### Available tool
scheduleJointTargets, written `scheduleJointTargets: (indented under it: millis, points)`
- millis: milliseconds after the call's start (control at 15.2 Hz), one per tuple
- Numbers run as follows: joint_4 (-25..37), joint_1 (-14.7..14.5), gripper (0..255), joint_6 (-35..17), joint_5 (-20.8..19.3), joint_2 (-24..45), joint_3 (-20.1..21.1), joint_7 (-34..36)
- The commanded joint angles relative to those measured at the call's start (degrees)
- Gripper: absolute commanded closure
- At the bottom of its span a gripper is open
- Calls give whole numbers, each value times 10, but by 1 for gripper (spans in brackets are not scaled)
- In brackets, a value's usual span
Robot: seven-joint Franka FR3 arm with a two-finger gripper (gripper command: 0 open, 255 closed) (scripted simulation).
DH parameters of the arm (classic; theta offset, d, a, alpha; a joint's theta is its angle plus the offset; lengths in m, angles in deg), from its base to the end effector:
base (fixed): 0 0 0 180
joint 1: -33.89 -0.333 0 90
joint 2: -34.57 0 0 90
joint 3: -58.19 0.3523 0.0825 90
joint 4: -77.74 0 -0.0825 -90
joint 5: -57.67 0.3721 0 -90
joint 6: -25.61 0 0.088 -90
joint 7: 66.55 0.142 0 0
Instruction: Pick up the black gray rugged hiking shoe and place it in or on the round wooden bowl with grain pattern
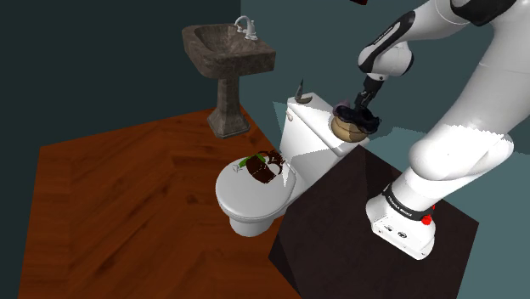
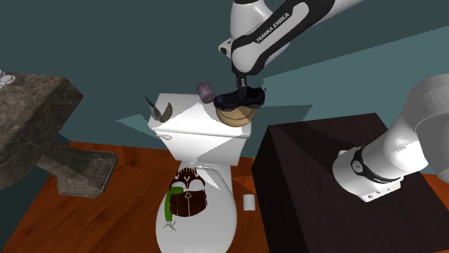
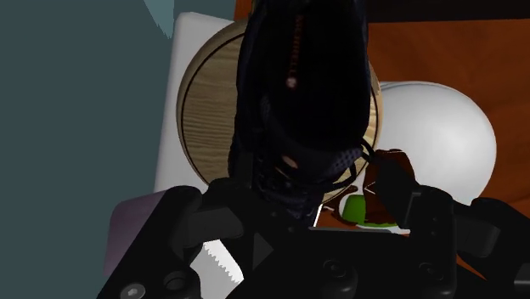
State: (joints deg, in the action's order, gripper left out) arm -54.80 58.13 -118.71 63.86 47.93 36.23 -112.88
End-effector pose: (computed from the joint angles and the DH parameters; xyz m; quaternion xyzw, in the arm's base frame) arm 0.3625 -0.3784 0.2592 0.9992 -0.0384 -0.0112 0.0057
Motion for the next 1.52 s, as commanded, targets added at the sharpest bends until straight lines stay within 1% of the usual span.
scheduleJointTargets:
  millis: [0, 264, 330, 660, 924, 1452]
  points:
    - [-1, 0, 255, -1, 1, 3, 1, 0]
    - [-1, 0, 255, -1, 1, 3, 1, 0]
    - [-2, 0, 0, 0, 0, 2, 1, 0]
    - [-1, 0, 0, -1, 1, 3, 1, 0]
    - [10, -12, 0, 67, -39, -59, -13, 28]
    - [10, -11, 0, 67, -39, -59, -13, 28]
